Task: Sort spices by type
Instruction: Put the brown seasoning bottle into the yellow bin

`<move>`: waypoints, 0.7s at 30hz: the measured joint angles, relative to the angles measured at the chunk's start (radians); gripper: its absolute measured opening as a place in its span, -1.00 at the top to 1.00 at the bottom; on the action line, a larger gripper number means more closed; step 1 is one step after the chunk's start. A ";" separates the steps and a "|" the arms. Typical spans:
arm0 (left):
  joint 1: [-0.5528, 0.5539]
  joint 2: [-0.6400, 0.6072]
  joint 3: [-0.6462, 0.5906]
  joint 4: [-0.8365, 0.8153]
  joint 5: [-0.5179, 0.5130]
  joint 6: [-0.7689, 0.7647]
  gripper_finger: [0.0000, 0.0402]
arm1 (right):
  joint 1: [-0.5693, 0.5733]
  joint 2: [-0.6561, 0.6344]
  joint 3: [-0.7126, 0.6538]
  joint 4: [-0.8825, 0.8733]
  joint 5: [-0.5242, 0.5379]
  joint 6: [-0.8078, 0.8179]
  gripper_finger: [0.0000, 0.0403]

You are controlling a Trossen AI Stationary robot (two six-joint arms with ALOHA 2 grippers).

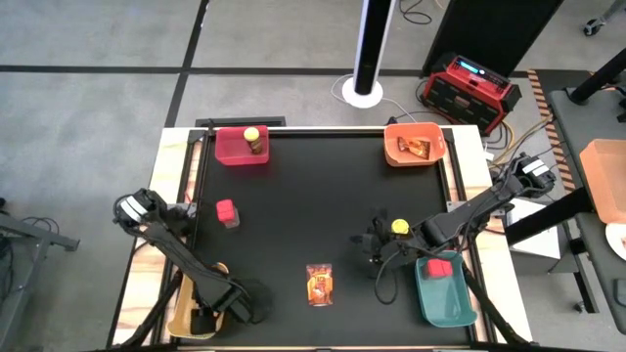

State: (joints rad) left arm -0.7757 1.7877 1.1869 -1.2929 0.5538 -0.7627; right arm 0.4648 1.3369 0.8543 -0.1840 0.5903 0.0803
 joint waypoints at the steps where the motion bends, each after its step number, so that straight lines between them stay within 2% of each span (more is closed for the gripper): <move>1: 0.000 -0.013 0.015 -0.016 -0.036 -0.002 -0.07 | 0.000 0.000 0.000 0.000 0.000 0.000 0.95; 6: -0.034 -0.076 0.077 -0.090 -0.187 -0.003 0.27 | 0.001 0.000 0.000 0.000 0.000 0.000 0.95; 9: -0.093 -0.107 0.102 -0.088 -0.249 -0.006 0.67 | 0.002 0.000 0.000 0.000 0.000 -0.003 0.95; 11: -0.122 -0.128 0.108 -0.086 -0.314 -0.071 0.90 | 0.002 0.000 0.000 0.000 0.000 -0.003 0.95; 14: -0.155 -0.150 0.107 -0.020 -0.359 -0.172 0.94 | 0.002 0.000 0.000 0.001 0.000 0.009 0.95; 18: -0.203 -0.148 0.088 0.127 -0.376 -0.193 0.99 | 0.002 0.000 0.016 0.001 0.003 0.090 0.95; 21: -0.230 -0.138 0.053 0.139 -0.404 -0.236 1.00 | 0.002 0.000 0.043 0.003 0.004 0.100 0.95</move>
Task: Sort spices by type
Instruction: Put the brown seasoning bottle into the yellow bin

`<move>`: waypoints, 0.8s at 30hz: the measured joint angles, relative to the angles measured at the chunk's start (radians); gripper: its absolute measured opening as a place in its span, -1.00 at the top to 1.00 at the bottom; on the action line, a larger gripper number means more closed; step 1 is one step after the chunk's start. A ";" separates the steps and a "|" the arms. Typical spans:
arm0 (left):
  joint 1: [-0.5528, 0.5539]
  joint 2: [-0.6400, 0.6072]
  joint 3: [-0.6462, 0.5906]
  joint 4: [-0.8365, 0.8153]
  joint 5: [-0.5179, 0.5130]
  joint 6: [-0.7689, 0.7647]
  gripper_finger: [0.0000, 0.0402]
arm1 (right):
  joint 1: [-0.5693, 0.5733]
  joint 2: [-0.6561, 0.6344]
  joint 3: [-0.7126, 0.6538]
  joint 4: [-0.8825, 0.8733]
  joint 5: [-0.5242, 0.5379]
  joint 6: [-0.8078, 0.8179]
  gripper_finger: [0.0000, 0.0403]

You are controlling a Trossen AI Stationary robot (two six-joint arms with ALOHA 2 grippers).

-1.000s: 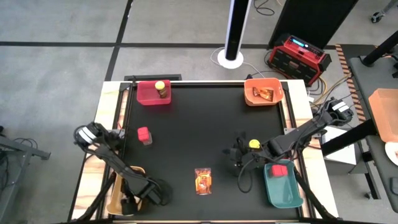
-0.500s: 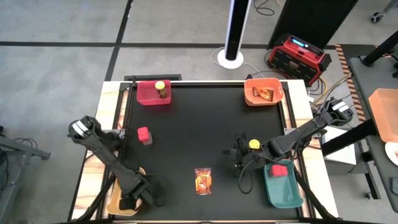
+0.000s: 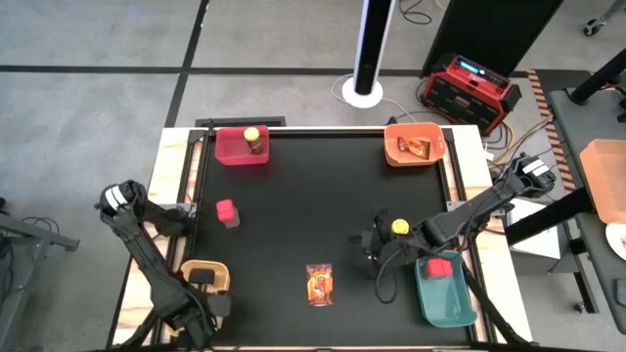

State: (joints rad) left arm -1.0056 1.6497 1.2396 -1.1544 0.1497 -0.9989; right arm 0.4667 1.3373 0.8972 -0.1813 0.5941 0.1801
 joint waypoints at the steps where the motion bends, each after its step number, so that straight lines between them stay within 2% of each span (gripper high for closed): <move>1: -0.007 0.001 -0.017 0.002 0.002 -0.019 1.00 | 0.000 0.000 0.008 0.000 0.000 -0.006 0.95; 9: -0.024 0.002 -0.118 0.127 0.070 -0.049 1.00 | 0.000 0.000 0.045 0.000 0.000 -0.035 0.95; 24: -0.035 0.002 -0.173 0.118 0.069 -0.089 1.00 | 0.000 0.000 0.045 -0.002 0.000 -0.035 0.95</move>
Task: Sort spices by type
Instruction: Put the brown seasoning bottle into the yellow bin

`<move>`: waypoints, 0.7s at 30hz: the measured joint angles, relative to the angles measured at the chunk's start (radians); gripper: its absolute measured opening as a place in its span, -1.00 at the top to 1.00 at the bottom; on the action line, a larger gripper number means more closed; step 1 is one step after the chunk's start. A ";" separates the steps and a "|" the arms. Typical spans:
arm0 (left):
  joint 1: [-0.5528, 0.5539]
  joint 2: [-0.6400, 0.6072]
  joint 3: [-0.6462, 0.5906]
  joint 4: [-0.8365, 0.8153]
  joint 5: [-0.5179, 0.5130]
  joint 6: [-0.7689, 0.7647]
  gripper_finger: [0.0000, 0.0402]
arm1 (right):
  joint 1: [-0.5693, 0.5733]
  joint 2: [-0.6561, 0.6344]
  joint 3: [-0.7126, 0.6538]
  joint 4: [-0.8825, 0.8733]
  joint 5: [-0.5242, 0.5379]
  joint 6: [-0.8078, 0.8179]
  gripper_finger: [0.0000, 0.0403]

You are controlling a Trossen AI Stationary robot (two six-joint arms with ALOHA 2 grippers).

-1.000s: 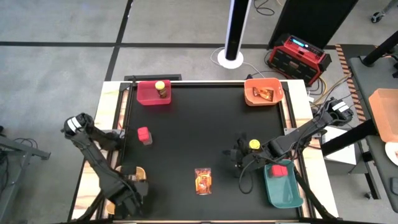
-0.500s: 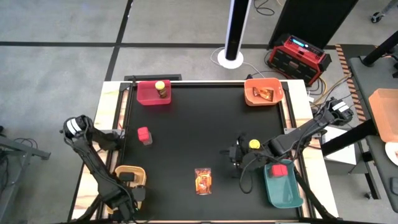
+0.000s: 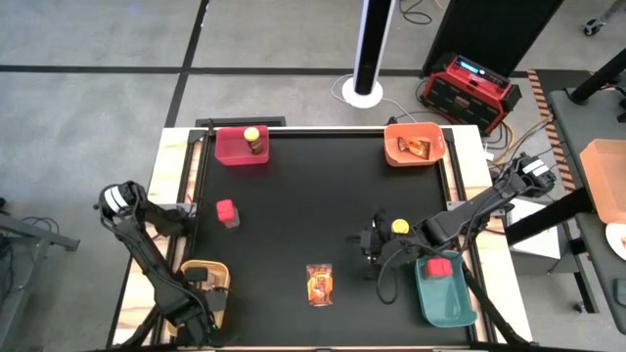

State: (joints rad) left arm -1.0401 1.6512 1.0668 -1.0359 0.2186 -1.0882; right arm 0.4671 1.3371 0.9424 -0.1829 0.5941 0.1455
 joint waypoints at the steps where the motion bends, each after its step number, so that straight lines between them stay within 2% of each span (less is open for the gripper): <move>1: 0.000 0.000 -0.001 -0.014 -0.001 -0.006 1.00 | 0.000 0.000 0.000 0.000 0.000 0.000 0.95; 12: 0.000 0.000 -0.002 -0.206 -0.037 -0.084 1.00 | 0.000 0.000 -0.001 -0.001 0.000 -0.013 0.95; 21: 0.000 -0.001 0.124 -0.132 -0.009 -0.023 1.00 | 0.000 0.000 -0.002 -0.001 0.000 -0.016 0.95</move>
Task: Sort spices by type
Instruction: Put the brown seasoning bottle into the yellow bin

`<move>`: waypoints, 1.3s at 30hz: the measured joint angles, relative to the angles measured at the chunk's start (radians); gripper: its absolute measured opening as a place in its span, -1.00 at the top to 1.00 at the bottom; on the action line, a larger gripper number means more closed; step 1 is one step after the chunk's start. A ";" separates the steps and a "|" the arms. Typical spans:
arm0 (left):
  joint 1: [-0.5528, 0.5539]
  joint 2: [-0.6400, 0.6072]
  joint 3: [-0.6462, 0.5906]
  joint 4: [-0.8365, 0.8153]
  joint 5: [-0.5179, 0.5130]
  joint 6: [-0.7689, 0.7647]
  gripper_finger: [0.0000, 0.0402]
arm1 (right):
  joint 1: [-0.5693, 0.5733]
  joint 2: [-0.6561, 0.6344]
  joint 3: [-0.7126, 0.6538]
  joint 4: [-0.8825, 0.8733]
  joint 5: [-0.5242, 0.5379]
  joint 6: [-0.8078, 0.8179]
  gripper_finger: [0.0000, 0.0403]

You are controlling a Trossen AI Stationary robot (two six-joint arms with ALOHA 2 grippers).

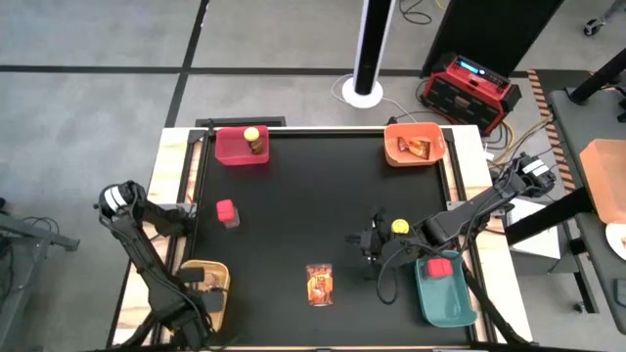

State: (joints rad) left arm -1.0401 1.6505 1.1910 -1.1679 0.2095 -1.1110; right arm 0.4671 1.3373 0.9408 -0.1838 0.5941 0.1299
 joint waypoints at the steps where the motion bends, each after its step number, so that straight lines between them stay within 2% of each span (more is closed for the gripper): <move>1: -0.001 0.000 0.009 0.011 -0.009 0.000 1.00 | 0.000 0.000 -0.001 0.000 0.000 0.000 0.95; 10: -0.028 0.002 -0.052 0.202 -0.027 -0.048 1.00 | 0.002 0.000 -0.008 -0.004 0.000 0.000 0.95; 20: -0.035 0.050 -0.089 0.164 -0.009 -0.060 1.00 | 0.002 0.000 -0.010 -0.029 0.000 0.008 0.95; 31: -0.035 0.064 -0.090 -0.068 -0.013 -0.095 1.00 | 0.002 0.000 -0.010 -0.029 0.000 0.010 0.95; 39: -0.035 0.054 -0.072 -0.069 -0.015 -0.150 1.00 | 0.002 0.000 -0.010 -0.029 0.000 0.017 0.95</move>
State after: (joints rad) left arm -1.0747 1.7049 1.1191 -1.2374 0.1946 -1.2613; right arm 0.4691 1.3370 0.9310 -0.2131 0.5941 0.1467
